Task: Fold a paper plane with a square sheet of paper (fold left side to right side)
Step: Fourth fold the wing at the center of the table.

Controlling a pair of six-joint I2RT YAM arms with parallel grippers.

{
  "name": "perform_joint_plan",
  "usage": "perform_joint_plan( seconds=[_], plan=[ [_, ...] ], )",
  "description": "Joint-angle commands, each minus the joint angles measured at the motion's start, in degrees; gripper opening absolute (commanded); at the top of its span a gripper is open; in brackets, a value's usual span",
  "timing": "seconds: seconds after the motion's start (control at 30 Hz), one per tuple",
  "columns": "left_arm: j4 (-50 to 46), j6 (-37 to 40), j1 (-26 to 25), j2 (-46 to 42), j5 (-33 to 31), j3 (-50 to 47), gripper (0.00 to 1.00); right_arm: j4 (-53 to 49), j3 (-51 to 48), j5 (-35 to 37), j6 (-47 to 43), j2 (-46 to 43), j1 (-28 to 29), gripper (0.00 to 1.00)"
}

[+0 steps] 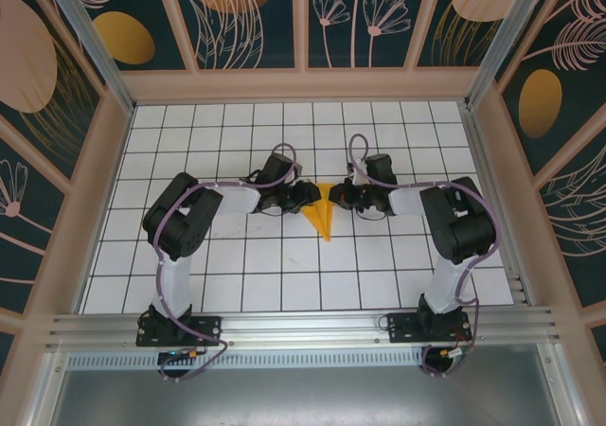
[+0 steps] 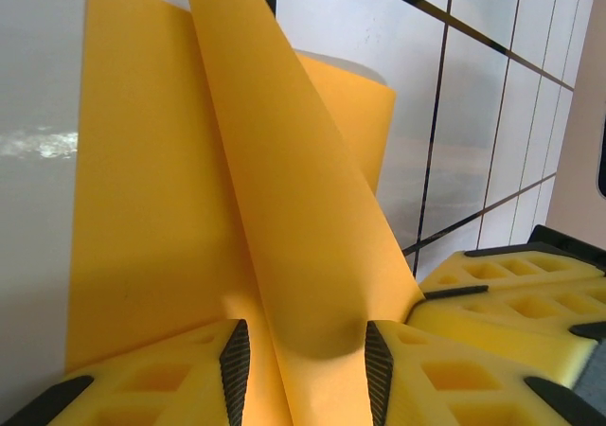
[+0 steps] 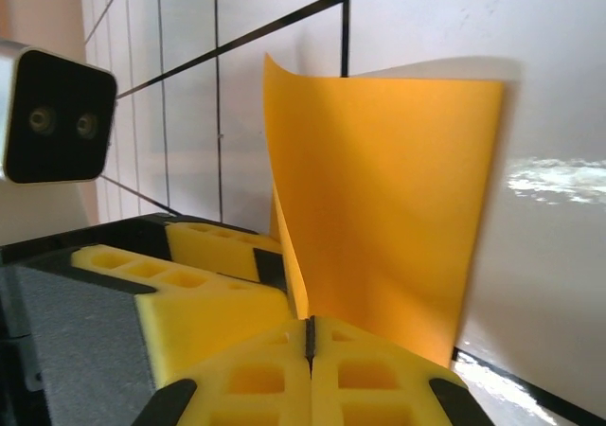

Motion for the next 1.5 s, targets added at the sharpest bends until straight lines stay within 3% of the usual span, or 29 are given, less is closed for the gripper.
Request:
perform_joint_plan(
  seconds=[0.0,1.47],
  plan=[
    [-3.62,1.82,-0.39,2.25,-2.17,-0.62,0.41,-3.02,1.71,2.53,-2.5,1.1,0.23,0.02],
    [-2.56,1.67,-0.46,1.04,-1.39,-1.5,0.41,-11.88,4.03,9.28,-6.01,4.9,0.88,0.02]
  ],
)
